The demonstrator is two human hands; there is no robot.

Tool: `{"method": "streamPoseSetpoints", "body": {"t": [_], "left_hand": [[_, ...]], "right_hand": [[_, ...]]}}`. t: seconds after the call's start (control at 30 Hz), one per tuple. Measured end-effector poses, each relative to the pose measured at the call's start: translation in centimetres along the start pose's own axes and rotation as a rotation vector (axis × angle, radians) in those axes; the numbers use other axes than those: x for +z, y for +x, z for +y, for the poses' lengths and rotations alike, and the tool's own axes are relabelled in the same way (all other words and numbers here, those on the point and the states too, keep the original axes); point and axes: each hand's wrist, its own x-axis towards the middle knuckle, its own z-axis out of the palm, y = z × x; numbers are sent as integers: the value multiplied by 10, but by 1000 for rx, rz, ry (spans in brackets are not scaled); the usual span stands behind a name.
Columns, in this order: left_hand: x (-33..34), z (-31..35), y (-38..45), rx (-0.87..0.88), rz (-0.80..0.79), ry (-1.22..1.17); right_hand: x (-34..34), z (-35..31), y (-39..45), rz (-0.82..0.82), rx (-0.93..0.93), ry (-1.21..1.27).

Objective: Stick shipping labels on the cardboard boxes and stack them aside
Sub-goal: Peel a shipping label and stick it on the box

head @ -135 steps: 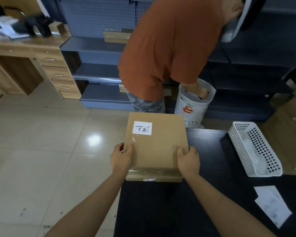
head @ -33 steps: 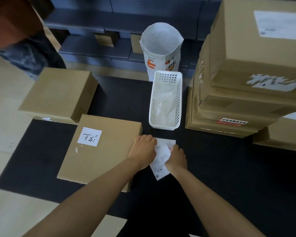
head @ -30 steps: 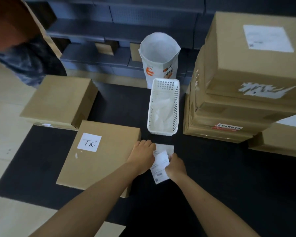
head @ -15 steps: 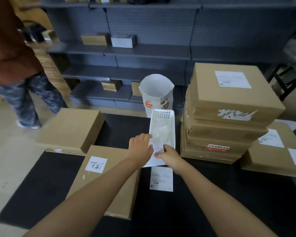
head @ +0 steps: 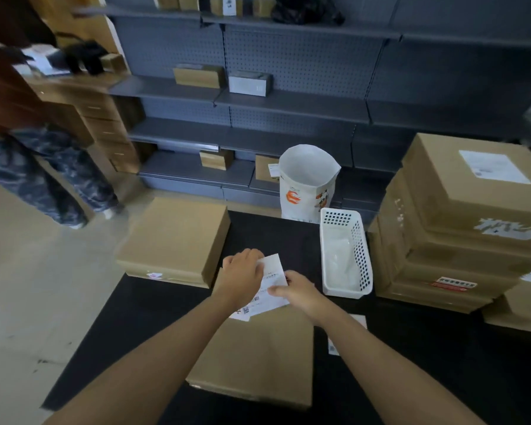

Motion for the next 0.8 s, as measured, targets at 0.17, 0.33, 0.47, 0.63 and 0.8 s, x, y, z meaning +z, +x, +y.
{"method": "streamPoseSetpoints", "body": {"t": [0.17,0.33,0.47,0.63,0.8], "left_hand": [[-19,-68,-3,-132,24,-241],[-27,-101,-11,-167,-17,-298],[-27,-106,-14,-152,-33,-312],[-27,-105,-15,-149,-57,-322],[-25,-106,-15,-181,-81,-333]], "right_hand": [[50,-5,6,75,42,289],[73,-11,1,99,76,438],[83,-11,3,121,67,382],[84,-11,3,143,106,356],[77,-9,-2,123,135,317]]}}
